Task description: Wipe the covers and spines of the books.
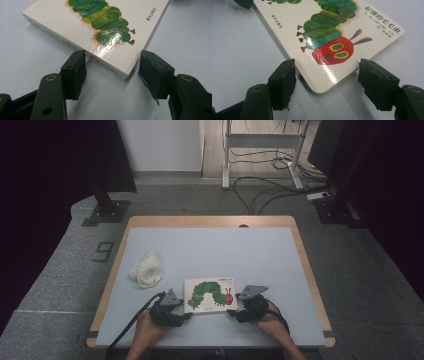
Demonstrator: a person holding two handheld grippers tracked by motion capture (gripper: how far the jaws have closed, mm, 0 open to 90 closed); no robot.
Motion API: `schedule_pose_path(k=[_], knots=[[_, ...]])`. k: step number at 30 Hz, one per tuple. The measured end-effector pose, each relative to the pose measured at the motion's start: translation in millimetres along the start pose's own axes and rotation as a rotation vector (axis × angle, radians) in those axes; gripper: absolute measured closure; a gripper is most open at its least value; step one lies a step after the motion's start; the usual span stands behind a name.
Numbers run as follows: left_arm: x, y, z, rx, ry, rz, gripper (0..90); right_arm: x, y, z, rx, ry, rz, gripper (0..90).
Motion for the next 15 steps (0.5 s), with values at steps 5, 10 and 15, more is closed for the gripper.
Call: schedule_pose_path(k=[5,10,15], knots=[[1.2,-4.9,1.2,0.014,-0.002,0.006,40.9,1.5,1.3,1.8,-0.013,0.006,0.009,30.3],[3.7,-13.0,4.2,0.023,-0.003,0.010,43.3,5.1,5.3,4.7,-0.028,0.012,0.021,30.8],[7.9,-21.1,7.8,0.031,-0.017,0.019,44.5,8.8,11.1,7.3,-0.045,0.016,0.034,31.9]])
Point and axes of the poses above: each handheld gripper's, and its own axes: z roughly forward along the jaws, x roughly out of its top, y roughly to its right, the point moved 6 cm from there along z, roughly forward along the jaws, and after that the axes turned 12 degrees about z, right-handed, at the moved point
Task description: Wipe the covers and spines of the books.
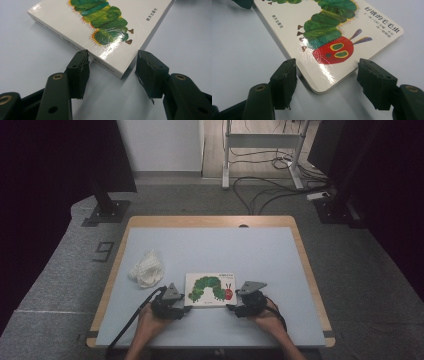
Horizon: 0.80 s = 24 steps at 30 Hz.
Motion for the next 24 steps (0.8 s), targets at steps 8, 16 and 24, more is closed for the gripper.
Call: schedule_pose_path(k=[8,16,24], knots=[[4.3,-11.4,6.2,0.003,0.004,-0.005,44.7,6.3,9.8,4.5,-0.016,0.008,0.008,34.1],[8.5,-23.8,12.4,0.006,0.003,-0.007,45.1,12.6,19.2,9.5,-0.032,0.017,0.024,35.7],[14.2,-34.6,17.4,0.032,-0.016,0.005,45.7,19.2,27.0,14.2,-0.050,0.020,0.028,37.8]])
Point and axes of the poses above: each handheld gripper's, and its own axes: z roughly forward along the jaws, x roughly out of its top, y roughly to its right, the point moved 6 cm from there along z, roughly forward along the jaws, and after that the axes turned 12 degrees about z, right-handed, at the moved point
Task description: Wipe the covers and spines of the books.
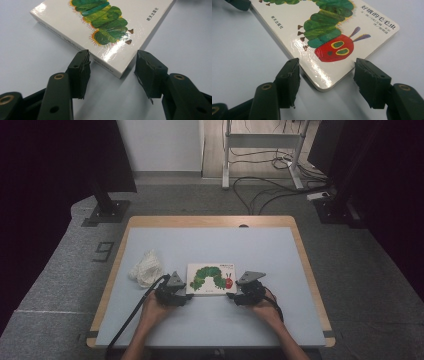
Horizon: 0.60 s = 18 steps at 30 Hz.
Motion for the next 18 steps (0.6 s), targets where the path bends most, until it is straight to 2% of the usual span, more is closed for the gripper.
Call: schedule_pose_path(k=[10,18], knots=[[2.9,-14.7,5.9,0.025,-0.002,-0.015,45.6,6.8,7.4,5.3,-0.013,0.002,0.005,40.6],[3.7,-25.2,10.9,0.026,0.010,-0.038,43.6,11.9,13.3,9.6,-0.027,0.007,0.000,41.5]])
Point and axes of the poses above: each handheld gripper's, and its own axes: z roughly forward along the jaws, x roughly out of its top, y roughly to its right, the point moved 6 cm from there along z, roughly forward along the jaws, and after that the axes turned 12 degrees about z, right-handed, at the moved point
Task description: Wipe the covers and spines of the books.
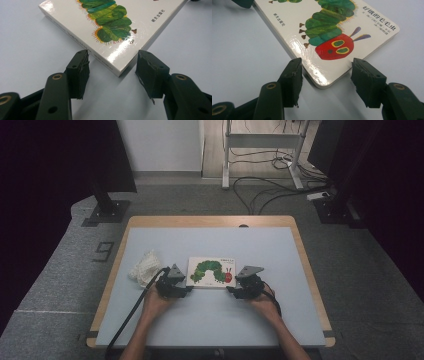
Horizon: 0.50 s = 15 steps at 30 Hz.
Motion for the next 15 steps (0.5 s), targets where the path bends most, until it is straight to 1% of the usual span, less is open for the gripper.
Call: schedule_pose_path(k=[6,8,9,12,14,15], knots=[[0.7,-5.0,2.4,-0.006,0.001,-0.016,42.9,2.9,3.1,2.8,-0.001,0.000,0.005,41.4],[0.1,-5.4,2.6,0.001,-0.007,-0.016,41.1,2.9,3.5,2.9,0.003,-0.001,0.007,41.3],[-0.7,-5.9,2.7,0.009,-0.016,-0.014,39.0,2.8,3.4,2.8,0.003,0.000,0.007,41.3],[-2.3,-8.5,0.8,0.027,-0.035,-0.031,29.5,3.0,2.4,2.2,-0.003,-0.007,0.004,40.8],[-2.5,-9.4,-2.3,0.031,-0.039,-0.036,21.6,3.4,1.7,1.5,-0.011,-0.011,0.000,36.7],[-2.1,-9.4,-4.5,0.032,-0.037,-0.040,18.2,3.5,1.2,0.6,-0.007,-0.015,-0.003,34.7]])
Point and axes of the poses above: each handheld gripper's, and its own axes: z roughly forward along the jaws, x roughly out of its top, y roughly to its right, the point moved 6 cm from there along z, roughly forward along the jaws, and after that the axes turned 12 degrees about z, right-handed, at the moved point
